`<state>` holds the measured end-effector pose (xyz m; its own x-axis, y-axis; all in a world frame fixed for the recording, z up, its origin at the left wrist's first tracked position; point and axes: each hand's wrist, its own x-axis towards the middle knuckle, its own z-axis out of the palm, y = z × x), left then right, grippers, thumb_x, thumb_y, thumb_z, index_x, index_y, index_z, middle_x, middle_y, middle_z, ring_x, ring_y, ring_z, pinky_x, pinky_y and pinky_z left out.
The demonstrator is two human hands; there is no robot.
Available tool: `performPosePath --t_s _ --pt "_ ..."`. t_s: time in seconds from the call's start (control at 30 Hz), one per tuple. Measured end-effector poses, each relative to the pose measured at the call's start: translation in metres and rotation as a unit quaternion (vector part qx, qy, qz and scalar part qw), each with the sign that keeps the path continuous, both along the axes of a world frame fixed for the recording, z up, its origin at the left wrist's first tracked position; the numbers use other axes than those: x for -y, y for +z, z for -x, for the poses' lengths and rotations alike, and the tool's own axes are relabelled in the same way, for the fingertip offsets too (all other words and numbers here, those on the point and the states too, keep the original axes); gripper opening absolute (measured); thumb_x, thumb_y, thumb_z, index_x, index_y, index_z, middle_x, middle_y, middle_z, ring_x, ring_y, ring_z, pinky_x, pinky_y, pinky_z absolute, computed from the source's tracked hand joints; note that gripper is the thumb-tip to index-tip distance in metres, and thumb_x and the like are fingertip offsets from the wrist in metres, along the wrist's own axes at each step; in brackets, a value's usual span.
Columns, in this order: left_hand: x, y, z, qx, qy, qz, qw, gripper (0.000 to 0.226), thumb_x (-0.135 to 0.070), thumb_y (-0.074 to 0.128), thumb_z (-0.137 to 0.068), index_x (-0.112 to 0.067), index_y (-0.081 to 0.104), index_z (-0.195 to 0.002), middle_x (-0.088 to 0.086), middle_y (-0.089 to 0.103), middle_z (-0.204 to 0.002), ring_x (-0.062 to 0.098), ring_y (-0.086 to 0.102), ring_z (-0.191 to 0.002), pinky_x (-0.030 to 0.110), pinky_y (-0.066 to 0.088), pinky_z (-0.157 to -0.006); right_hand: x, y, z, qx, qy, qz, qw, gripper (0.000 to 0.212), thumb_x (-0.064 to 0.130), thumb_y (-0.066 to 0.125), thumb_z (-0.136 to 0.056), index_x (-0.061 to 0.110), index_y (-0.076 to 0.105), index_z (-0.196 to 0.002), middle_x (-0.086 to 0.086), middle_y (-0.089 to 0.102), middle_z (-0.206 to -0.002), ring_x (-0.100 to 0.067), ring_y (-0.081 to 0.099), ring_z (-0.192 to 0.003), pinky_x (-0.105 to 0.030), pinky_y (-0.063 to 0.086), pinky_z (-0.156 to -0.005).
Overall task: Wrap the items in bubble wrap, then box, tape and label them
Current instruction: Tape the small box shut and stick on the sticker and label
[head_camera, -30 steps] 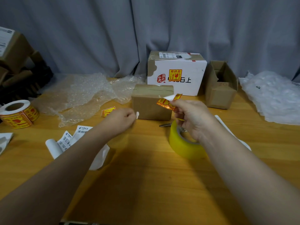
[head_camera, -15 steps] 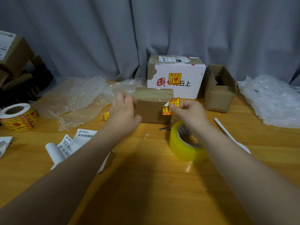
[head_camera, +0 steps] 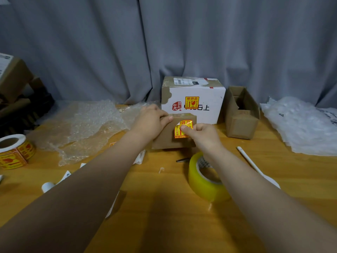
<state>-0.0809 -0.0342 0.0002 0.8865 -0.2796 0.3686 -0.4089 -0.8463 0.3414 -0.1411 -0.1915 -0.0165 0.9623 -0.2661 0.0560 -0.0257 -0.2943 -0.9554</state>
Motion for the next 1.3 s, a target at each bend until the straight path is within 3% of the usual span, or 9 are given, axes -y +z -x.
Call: performPosePath --t_s 0.2,0.37,0.5,0.6,0.8,0.97,1.13,1.23,1.3 --pt "0.002 0.002 -0.009 -0.028 -0.045 0.035 0.998 0.035 -0.034 0.039 -0.100 -0.018 0.064 -0.120 0.005 0.064 -0.117 0.023 0.057 -0.107 0.030 0.042 -0.081 -0.002 -0.009 -0.012 -0.010 -0.008 0.012 1.000 0.034 0.033 0.068 -0.087 0.003 0.064 -0.073 -0.005 0.062 -0.071 -0.016 0.054 -0.066 -0.030 0.042 -0.063" --pt "0.000 0.003 -0.007 -0.053 -0.066 0.064 0.994 0.049 -0.055 0.047 -0.090 -0.020 0.062 -0.121 0.000 0.065 -0.114 0.016 0.058 -0.099 0.031 0.048 -0.078 -0.006 -0.009 -0.021 0.011 -0.015 0.046 0.999 0.044 0.034 0.070 -0.085 -0.010 0.066 -0.086 -0.017 0.071 -0.087 -0.031 0.067 -0.085 -0.046 0.053 -0.080" --pt "-0.001 0.001 -0.009 -0.060 -0.057 0.063 0.995 0.062 -0.064 0.059 -0.077 -0.022 0.060 -0.123 -0.001 0.063 -0.115 0.015 0.058 -0.101 0.031 0.050 -0.081 -0.007 -0.010 -0.027 0.023 -0.023 0.061 0.998 0.040 0.036 0.070 -0.085 0.006 0.055 -0.063 -0.015 0.064 -0.071 -0.030 0.057 -0.067 -0.038 0.047 -0.063" --pt "-0.001 0.000 -0.011 -0.064 -0.056 0.066 0.994 0.061 -0.061 0.064 -0.075 -0.024 0.059 -0.122 -0.001 0.062 -0.114 0.015 0.057 -0.101 0.033 0.051 -0.083 -0.009 -0.009 -0.029 0.020 -0.029 0.066 0.997 0.036 0.037 0.069 -0.085 0.008 0.056 -0.067 -0.016 0.063 -0.073 -0.021 0.055 -0.067 -0.034 0.044 -0.062" --pt "0.000 -0.001 -0.014 -0.052 -0.054 0.075 0.994 0.045 -0.047 0.064 -0.083 -0.023 0.059 -0.121 -0.001 0.061 -0.116 0.013 0.056 -0.099 0.029 0.049 -0.080 -0.010 -0.010 -0.032 0.019 -0.042 0.083 0.995 0.045 0.036 0.068 -0.086 -0.009 0.068 -0.084 -0.018 0.070 -0.084 -0.027 0.061 -0.071 -0.040 0.052 -0.070" --pt "0.000 -0.006 -0.017 -0.047 -0.053 0.098 0.993 0.044 -0.048 0.065 -0.083 -0.023 0.062 -0.118 0.000 0.061 -0.117 0.018 0.056 -0.104 0.037 0.049 -0.087 -0.005 -0.009 -0.035 0.006 -0.044 0.144 0.989 0.044 0.040 0.067 -0.087 0.009 0.053 -0.058 -0.002 0.051 -0.057 -0.016 0.049 -0.055 -0.026 0.035 -0.049" --pt "-0.001 -0.008 -0.019 -0.054 -0.061 0.128 0.988 0.037 -0.045 0.064 -0.084 -0.023 0.062 -0.114 0.000 0.060 -0.114 0.016 0.056 -0.102 0.040 0.050 -0.087 0.007 -0.004 -0.033 -0.019 -0.044 0.236 0.971 0.045 0.053 0.067 -0.081 0.012 0.057 -0.064 0.004 0.050 -0.056 -0.008 0.049 -0.053 -0.021 0.030 -0.045" --pt "0.000 -0.008 -0.019 -0.053 -0.062 0.117 0.990 0.034 -0.044 0.062 -0.086 -0.023 0.062 -0.113 0.000 0.059 -0.113 0.015 0.055 -0.101 0.037 0.049 -0.085 0.017 -0.012 -0.030 -0.046 -0.055 0.193 0.979 0.048 0.056 0.071 -0.075 0.012 0.052 -0.068 0.000 0.056 -0.064 -0.020 0.061 -0.068 -0.031 0.048 -0.058" --pt "0.001 -0.008 -0.019 -0.049 -0.059 0.106 0.991 0.032 -0.045 0.059 -0.087 -0.023 0.062 -0.111 0.000 0.059 -0.112 0.016 0.055 -0.101 0.037 0.049 -0.085 0.020 -0.011 -0.028 -0.036 -0.046 0.178 0.982 0.050 0.055 0.071 -0.076 0.014 0.047 -0.089 0.001 0.057 -0.081 -0.019 0.059 -0.081 -0.033 0.049 -0.065"
